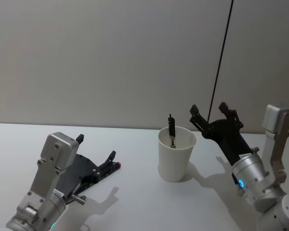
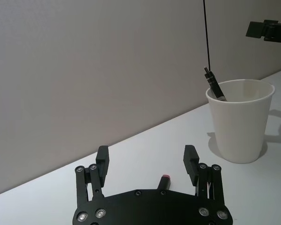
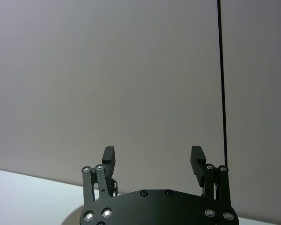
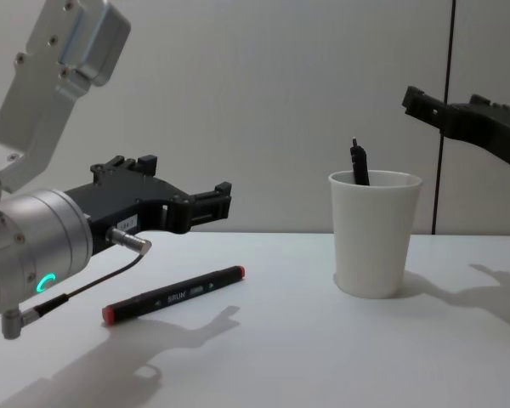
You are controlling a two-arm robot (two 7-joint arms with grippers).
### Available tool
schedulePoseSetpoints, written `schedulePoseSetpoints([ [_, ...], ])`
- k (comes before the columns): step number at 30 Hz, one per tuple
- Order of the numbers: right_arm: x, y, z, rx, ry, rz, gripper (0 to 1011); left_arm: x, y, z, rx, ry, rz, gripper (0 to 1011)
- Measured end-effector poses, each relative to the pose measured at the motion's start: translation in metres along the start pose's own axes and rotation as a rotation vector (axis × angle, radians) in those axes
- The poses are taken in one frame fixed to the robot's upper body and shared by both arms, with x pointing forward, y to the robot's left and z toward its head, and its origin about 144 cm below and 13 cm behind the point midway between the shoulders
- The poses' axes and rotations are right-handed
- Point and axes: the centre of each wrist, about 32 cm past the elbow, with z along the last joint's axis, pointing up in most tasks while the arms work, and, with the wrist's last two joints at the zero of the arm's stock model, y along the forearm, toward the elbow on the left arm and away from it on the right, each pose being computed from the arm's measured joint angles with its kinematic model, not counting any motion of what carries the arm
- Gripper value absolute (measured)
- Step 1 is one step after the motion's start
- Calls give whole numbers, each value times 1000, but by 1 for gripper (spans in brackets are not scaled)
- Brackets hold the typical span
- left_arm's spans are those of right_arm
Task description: Place the pen into the pen holder.
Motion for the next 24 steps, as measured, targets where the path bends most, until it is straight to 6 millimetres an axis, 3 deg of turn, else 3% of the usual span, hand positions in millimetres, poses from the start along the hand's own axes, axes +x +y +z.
schedulePoseSetpoints([
  [24, -14, -60, 6, -125, -84, -25, 1001, 0, 0, 0, 0, 0, 0, 1002],
])
